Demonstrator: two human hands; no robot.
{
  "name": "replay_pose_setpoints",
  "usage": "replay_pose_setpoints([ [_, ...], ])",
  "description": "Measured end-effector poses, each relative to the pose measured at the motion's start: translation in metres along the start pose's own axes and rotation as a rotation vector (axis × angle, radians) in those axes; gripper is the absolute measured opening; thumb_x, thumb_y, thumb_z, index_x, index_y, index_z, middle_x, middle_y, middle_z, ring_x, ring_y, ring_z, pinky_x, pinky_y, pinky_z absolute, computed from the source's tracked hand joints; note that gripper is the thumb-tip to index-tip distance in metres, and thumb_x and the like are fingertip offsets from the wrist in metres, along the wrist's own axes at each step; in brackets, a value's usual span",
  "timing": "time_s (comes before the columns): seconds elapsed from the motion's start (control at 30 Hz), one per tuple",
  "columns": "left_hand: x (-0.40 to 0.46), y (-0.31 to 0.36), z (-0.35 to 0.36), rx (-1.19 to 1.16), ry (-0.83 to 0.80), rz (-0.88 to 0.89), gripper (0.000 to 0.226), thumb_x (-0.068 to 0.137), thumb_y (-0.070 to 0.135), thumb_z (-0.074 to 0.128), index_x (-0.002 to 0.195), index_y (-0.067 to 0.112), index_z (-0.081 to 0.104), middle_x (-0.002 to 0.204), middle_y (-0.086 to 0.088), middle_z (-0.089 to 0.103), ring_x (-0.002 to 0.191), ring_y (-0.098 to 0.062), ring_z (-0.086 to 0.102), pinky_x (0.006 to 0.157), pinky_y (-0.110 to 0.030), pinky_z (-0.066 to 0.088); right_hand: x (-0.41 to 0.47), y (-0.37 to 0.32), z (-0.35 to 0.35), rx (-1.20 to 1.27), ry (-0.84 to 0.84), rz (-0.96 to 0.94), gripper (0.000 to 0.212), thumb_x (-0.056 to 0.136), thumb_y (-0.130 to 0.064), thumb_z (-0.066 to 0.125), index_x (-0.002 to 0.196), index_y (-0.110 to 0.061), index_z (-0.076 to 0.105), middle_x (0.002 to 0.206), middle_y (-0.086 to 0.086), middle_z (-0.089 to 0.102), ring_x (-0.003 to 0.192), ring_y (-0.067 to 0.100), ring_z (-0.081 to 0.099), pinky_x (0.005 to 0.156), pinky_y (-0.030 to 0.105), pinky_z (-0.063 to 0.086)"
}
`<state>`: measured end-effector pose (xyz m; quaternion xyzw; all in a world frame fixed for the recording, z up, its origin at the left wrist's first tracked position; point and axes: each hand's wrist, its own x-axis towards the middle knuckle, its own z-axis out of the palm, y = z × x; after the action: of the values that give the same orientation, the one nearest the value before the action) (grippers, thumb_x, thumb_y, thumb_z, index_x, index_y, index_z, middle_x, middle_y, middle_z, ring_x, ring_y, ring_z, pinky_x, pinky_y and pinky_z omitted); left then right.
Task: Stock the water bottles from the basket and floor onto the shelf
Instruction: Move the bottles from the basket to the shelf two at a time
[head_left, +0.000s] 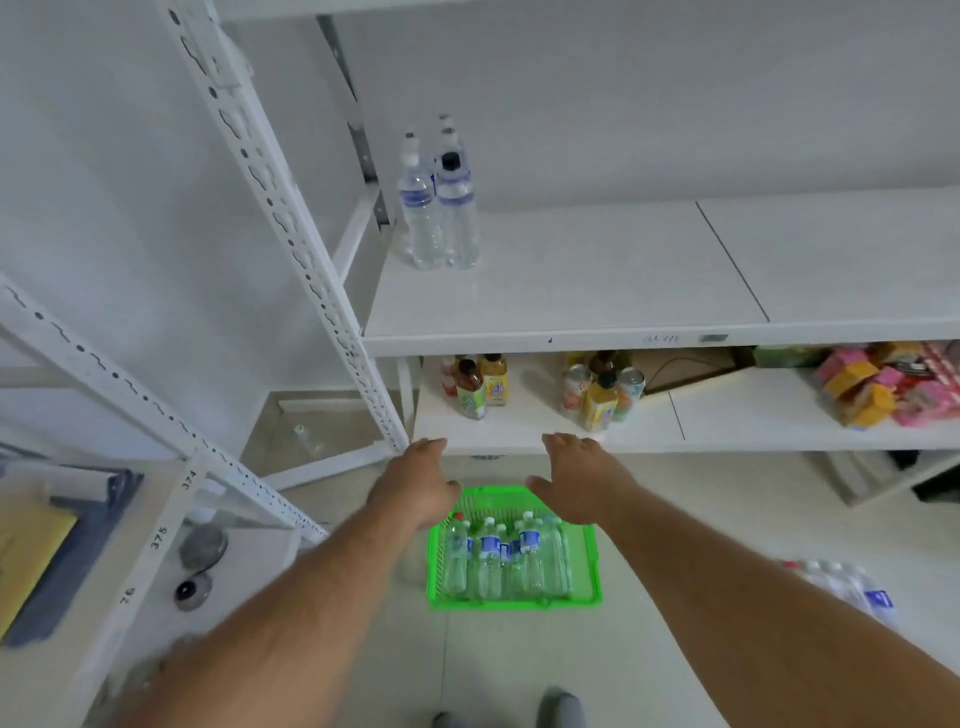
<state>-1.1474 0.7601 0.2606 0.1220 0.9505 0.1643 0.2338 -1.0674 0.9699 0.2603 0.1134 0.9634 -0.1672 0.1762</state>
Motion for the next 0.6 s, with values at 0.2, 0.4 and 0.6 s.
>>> replay_pose_setpoints([
  [0.2,0.004,-0.058,0.042,-0.086,-0.106,-0.073,0.076,0.084,0.043,0.065,0.151,0.027,0.033,0.155,-0.003,0.037,0.136,-0.027,0.045,0.109,-0.035,0.04,0.0,-0.013,0.056,0.046,-0.096,0.129,0.072,0.094,-0.054,0.05,0.151,-0.013,0.031,0.151,0.011,0.042,0.136,0.032,0.04,0.109,0.04,0.036],
  [0.4,0.018,-0.105,0.077,-0.131,-0.199,-0.127,0.078,0.082,0.044,0.064,0.151,0.024,0.032,0.153,-0.007,0.039,0.135,-0.027,0.045,0.108,-0.035,0.041,0.002,-0.029,0.112,0.074,-0.202,0.198,0.071,0.095,-0.053,0.048,0.151,-0.014,0.03,0.151,0.009,0.042,0.135,0.03,0.042,0.107,0.036,0.037],
  [0.6,0.044,-0.119,0.104,-0.178,-0.252,-0.213,0.081,0.084,0.045,0.064,0.152,0.02,0.029,0.153,-0.009,0.039,0.137,-0.026,0.042,0.108,-0.033,0.037,0.029,-0.025,0.142,0.129,-0.282,0.223,0.073,0.095,-0.053,0.048,0.153,-0.014,0.028,0.153,0.009,0.04,0.137,0.03,0.041,0.109,0.038,0.037],
])
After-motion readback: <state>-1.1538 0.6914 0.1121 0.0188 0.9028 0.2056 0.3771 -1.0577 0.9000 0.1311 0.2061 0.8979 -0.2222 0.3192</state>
